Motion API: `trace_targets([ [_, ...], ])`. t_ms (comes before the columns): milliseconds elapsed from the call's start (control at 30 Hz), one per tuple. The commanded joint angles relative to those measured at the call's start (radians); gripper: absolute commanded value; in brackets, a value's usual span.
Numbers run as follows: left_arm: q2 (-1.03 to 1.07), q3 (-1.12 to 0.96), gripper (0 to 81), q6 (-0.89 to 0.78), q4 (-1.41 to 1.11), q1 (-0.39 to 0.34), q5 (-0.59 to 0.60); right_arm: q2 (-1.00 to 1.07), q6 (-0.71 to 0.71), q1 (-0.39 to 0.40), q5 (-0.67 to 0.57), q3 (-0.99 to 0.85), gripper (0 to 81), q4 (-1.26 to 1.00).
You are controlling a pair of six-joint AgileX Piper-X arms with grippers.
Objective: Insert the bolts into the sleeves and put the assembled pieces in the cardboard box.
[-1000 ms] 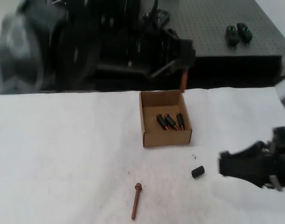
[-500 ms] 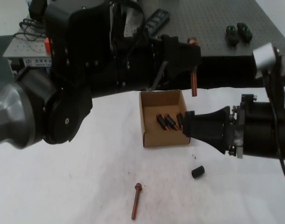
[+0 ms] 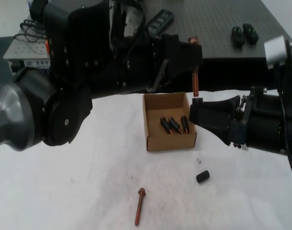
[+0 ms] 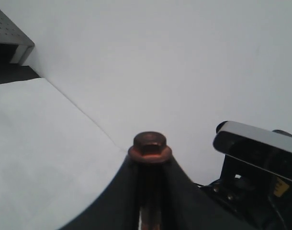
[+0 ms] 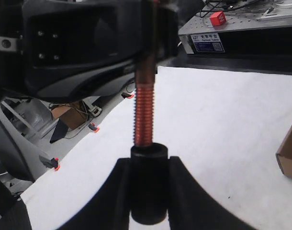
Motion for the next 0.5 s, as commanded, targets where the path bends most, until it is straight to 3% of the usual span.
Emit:
trace_targets([
  [0, -0.016, -0.002, 0.6, -0.007, -0.019, 0.003, 0.004, -0.010, -0.023, -0.001, 0.009, -0.001, 2.5, -0.065],
  [167, -0.016, -0.002, 0.6, 0.001, -0.019, 0.003, 0.018, -0.010, -0.023, -0.001, -0.003, -0.001, 2.5, -0.078],
  [467, -0.016, -0.002, 0.3, 0.001, -0.019, 0.003, 0.154, -0.010, -0.029, -0.001, -0.012, -0.001, 2.5, -0.180],
])
